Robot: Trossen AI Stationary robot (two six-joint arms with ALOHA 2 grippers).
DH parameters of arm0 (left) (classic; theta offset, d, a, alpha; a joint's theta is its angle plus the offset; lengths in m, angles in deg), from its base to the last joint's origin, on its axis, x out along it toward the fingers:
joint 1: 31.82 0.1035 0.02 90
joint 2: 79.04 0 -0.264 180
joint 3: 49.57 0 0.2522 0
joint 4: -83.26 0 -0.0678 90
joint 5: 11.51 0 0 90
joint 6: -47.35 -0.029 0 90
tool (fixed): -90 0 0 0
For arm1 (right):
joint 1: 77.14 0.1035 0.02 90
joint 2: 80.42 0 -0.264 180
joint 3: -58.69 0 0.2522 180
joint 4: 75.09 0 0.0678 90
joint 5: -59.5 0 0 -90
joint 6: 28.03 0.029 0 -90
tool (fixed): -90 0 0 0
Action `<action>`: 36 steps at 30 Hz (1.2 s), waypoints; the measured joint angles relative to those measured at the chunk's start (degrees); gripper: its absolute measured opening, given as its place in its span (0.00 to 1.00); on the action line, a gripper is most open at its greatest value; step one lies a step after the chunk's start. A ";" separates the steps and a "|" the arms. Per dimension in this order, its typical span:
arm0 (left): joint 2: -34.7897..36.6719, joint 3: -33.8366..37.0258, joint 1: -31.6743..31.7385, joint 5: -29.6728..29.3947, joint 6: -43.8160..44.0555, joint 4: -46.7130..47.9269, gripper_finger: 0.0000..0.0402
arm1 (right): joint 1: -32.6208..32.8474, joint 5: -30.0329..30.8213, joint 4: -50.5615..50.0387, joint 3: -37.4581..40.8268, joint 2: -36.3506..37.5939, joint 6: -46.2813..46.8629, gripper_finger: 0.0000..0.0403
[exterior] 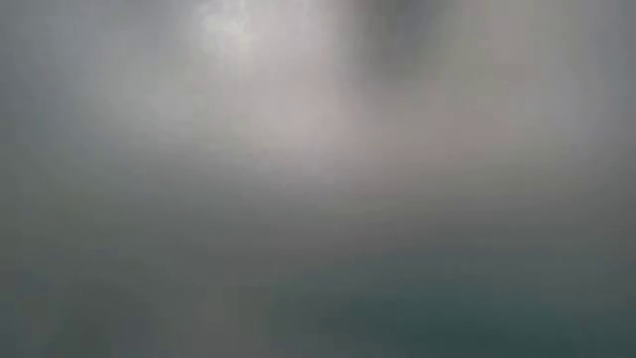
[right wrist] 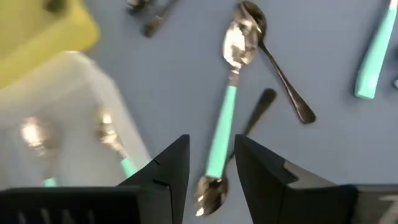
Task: Sort silverware by color (type)
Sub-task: Put the green spoon into the transparent bin
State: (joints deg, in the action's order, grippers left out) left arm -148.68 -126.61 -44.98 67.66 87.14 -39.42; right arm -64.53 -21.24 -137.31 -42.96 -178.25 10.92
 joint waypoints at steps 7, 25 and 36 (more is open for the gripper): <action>0.86 -0.10 -3.05 -0.16 1.28 2.08 0.19 | -2.54 -3.60 4.36 0.01 -8.88 -0.63 0.29; 5.14 -0.50 -7.74 -6.69 5.78 4.06 0.19 | -3.11 -2.25 8.78 -0.12 -18.70 0.23 0.25; 5.11 -0.50 -7.95 -6.69 5.78 4.08 0.19 | -4.36 -2.23 9.26 0.49 -18.75 0.46 0.03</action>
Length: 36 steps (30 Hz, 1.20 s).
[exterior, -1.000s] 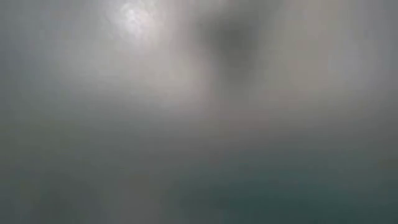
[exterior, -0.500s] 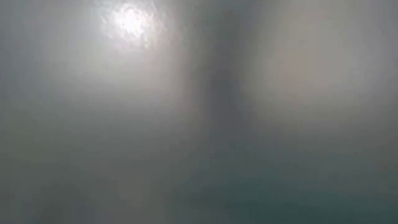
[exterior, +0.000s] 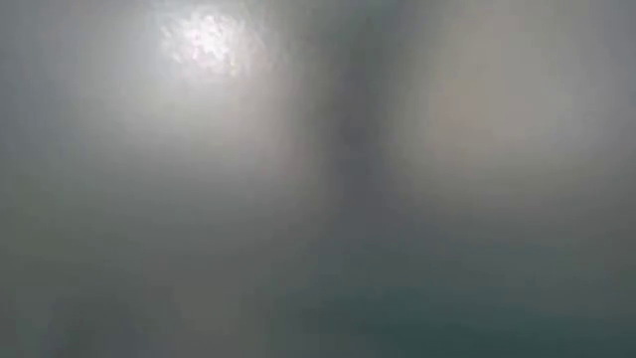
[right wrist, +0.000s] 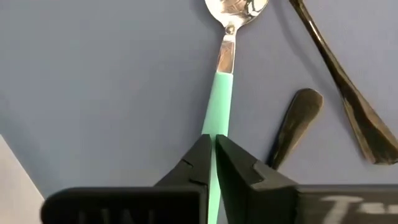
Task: Sort silverware by color (type)
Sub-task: Put the green spoon into the transparent bin
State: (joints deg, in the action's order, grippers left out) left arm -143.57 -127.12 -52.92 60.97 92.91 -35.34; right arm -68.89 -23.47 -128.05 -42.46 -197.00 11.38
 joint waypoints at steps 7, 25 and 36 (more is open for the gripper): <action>0.00 0.00 -1.14 0.02 0.72 0.02 0.19 | -0.03 -0.97 1.04 0.09 -0.02 0.27 0.03; 0.02 0.02 -2.54 0.02 3.06 0.02 0.19 | -0.68 2.68 1.35 0.48 -1.02 -0.41 0.29; 0.02 0.04 -3.26 -0.07 3.79 0.04 0.19 | -0.67 1.91 0.86 0.35 -3.64 -0.01 0.10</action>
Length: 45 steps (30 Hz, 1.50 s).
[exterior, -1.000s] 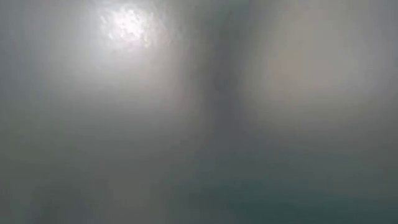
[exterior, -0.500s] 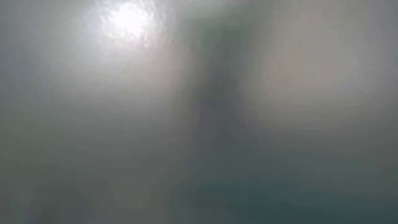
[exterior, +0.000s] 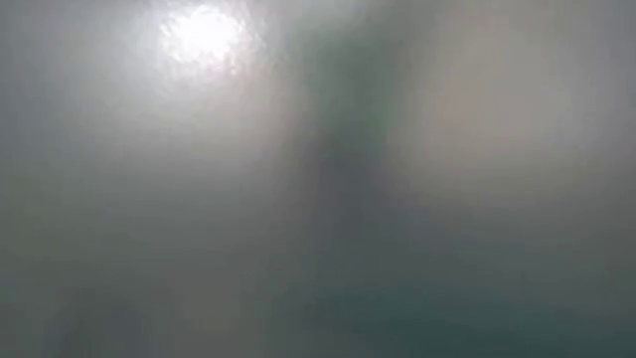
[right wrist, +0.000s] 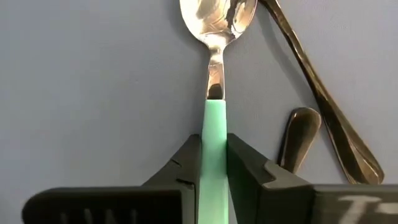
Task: Sort silverware by color (type)
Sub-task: Put the green spoon into the transparent bin, then put the black spoon into the yellow bin
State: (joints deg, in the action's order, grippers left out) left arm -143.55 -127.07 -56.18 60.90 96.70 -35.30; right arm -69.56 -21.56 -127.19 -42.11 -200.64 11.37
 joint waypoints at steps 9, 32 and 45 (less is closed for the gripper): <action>0.00 0.01 0.01 -0.02 0.32 0.53 0.19 | 0.04 -5.33 -1.68 -0.10 6.84 -2.78 0.10; -1.33 2.29 0.07 0.75 -3.87 4.99 0.19 | 21.33 -12.59 6.81 -0.63 13.19 5.25 0.15; -1.38 2.87 -1.99 8.12 -9.65 14.66 0.19 | 20.10 -8.31 8.16 -1.89 12.34 16.17 0.33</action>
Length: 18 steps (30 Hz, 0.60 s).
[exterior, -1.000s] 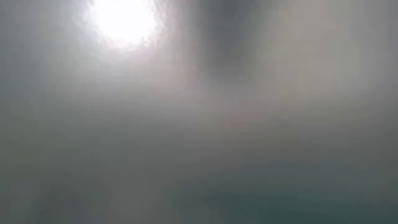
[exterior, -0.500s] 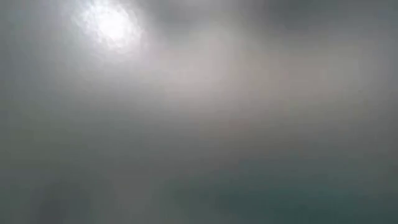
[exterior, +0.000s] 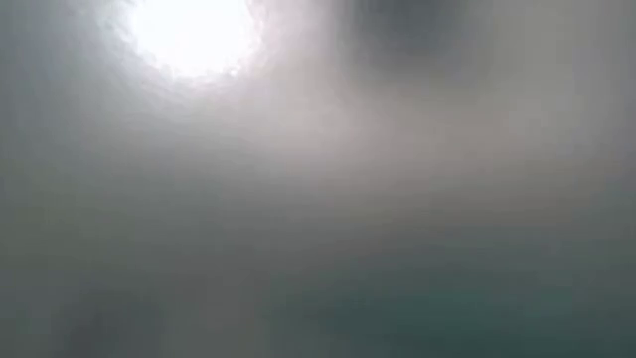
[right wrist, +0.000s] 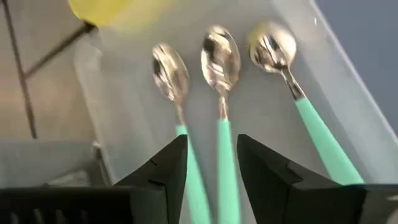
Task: Sort silverware by color (type)
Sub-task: Put the black spoon into the yellow bin
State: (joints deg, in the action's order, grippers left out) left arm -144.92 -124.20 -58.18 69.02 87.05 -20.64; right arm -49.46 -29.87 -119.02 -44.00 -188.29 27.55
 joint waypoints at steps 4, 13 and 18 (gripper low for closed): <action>0.00 2.58 -0.15 -0.01 -3.85 -1.74 0.19 | 0.04 0.12 0.07 -1.92 0.19 2.36 0.33; -0.04 15.58 -0.06 -1.87 -8.29 -7.14 0.25 | 0.02 3.02 -3.91 -5.07 0.17 3.82 0.31; -0.04 22.82 -0.02 -3.03 -13.30 -14.37 0.26 | -0.25 3.72 -10.66 -5.93 0.19 2.31 0.31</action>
State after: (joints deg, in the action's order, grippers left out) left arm -144.96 -101.38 -58.19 65.99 73.76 -35.00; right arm -49.70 -26.16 -129.68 -49.93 -188.10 29.86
